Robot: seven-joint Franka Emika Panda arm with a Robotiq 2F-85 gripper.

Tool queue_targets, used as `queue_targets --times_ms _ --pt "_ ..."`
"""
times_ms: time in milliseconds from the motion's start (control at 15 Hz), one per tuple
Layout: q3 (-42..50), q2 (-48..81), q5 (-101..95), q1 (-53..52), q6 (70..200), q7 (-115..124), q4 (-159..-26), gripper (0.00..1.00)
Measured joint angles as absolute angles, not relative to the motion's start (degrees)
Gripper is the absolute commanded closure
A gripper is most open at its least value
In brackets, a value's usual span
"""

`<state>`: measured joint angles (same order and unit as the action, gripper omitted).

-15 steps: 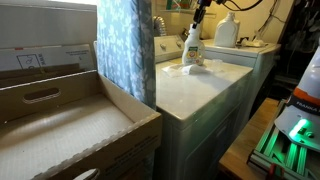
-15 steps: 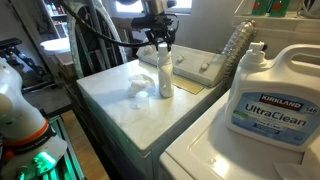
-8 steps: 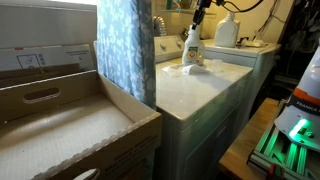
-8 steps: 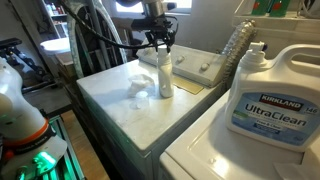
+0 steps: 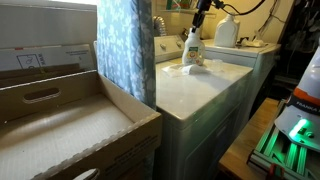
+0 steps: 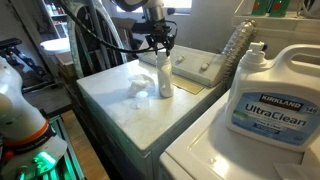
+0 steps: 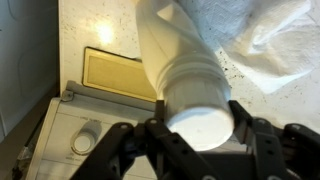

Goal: Put the white cap on the bottle on the left and then put the clear cap on the bottle on the right

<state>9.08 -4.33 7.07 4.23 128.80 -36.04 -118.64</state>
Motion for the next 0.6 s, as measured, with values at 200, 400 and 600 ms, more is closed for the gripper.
queue_targets --times_ms 200,400,600 --pt "9.03 -4.22 6.76 4.23 129.10 -33.50 -118.64 0.62" --pt "9.02 -4.18 6.75 4.23 129.11 -32.43 -118.64 0.62" --pt "9.02 -4.16 6.75 4.23 129.11 -32.40 -118.64 0.62"
